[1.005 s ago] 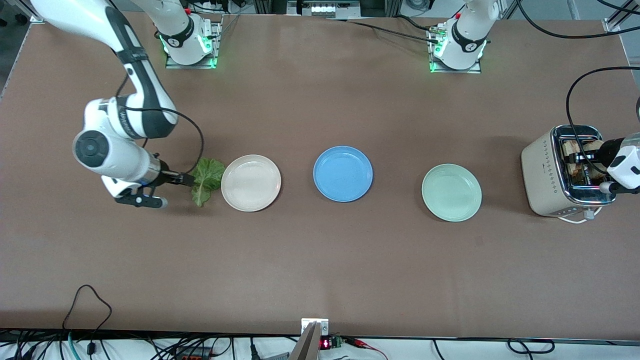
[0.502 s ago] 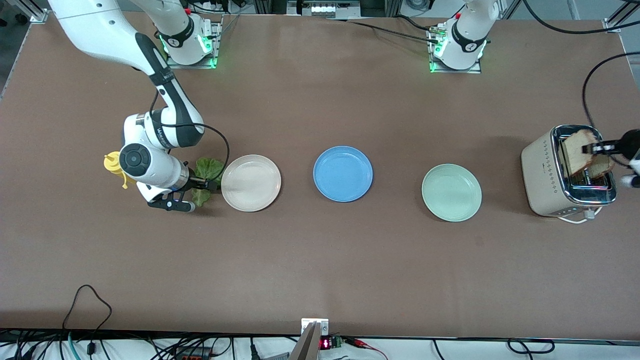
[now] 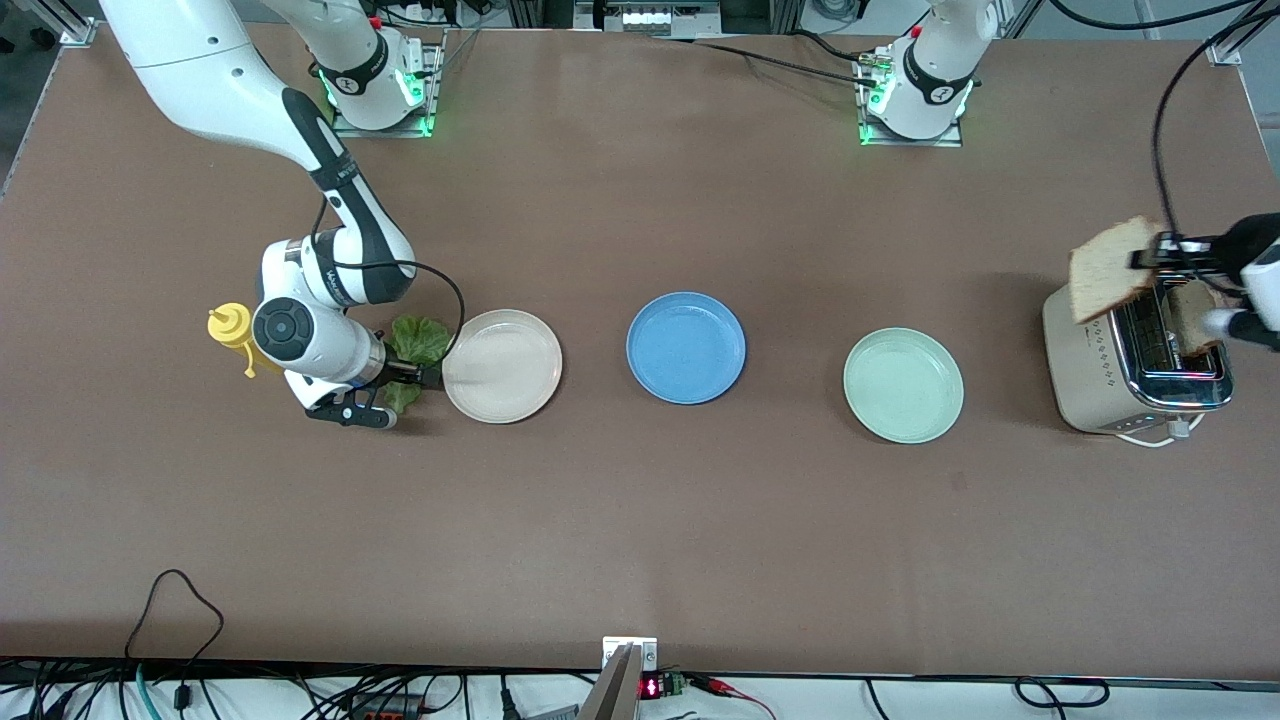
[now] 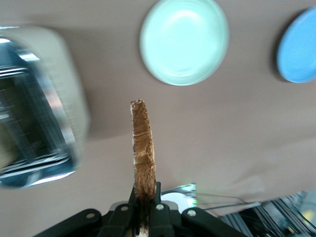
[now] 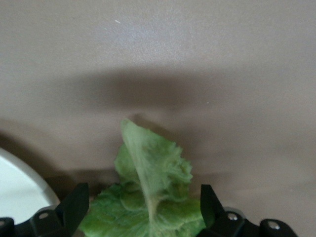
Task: Make sandwich in blue plate with both arms
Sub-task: 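Carry the bread slice with the left gripper onto the blue plate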
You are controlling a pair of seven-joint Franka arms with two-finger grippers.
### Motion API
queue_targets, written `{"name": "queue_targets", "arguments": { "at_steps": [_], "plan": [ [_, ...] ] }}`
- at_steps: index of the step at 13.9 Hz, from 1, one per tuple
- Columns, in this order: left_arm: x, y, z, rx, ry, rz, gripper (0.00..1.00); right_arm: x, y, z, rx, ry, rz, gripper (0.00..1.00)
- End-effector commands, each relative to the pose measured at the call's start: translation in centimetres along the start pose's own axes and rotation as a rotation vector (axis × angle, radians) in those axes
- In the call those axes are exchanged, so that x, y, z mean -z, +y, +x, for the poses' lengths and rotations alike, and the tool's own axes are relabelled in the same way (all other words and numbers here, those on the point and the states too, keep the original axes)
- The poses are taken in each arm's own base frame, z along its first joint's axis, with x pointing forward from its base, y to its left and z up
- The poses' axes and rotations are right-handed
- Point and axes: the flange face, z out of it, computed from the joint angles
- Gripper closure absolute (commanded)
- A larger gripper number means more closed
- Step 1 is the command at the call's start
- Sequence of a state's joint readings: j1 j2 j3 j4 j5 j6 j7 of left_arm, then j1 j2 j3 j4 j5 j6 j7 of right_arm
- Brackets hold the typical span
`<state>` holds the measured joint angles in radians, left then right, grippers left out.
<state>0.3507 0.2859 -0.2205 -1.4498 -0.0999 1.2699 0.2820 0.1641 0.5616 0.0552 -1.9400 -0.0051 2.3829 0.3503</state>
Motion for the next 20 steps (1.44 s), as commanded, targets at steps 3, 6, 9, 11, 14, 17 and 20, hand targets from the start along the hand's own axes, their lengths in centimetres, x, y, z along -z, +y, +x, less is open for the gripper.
{"name": "queue_targets", "arguments": {
  "at_steps": [3, 6, 9, 11, 14, 17, 20],
  "plan": [
    [-7.0, 7.5, 5.3, -0.061, 0.009, -0.206, 1.00, -0.2, 0.2, 0.0, -0.008, 0.011, -0.005, 0.12],
    [-10.6, 14.8, 8.6, -0.098, 0.060, -0.279, 1.00, -0.2, 0.3, 0.0, -0.010, 0.009, -0.005, 0.34],
    [-14.8, 19.3, 11.6, -0.078, 0.054, -0.371, 1.00, -0.3, 0.5, 0.0, -0.012, 0.008, -0.005, 0.56],
    [-18.0, 21.0, 13.3, -0.062, 0.027, -0.432, 1.00, -0.3, 0.5, 0.0, -0.010, 0.005, -0.006, 0.68],
    [-22.5, 23.0, 15.2, -0.026, 0.038, -0.503, 1.00, -0.3, 0.6, 0.0, -0.008, 0.003, -0.007, 0.84],
    [-24.8, 25.8, 16.2, -0.017, 0.059, -0.538, 1.00, 0.0, 1.0, 0.1, -0.013, 0.003, -0.006, 1.00],
    [-26.8, 27.4, 16.9, -0.010, 0.075, -0.537, 1.00, 0.4, 1.0, 0.1, -0.010, 0.002, -0.007, 1.00]
  ]
}}
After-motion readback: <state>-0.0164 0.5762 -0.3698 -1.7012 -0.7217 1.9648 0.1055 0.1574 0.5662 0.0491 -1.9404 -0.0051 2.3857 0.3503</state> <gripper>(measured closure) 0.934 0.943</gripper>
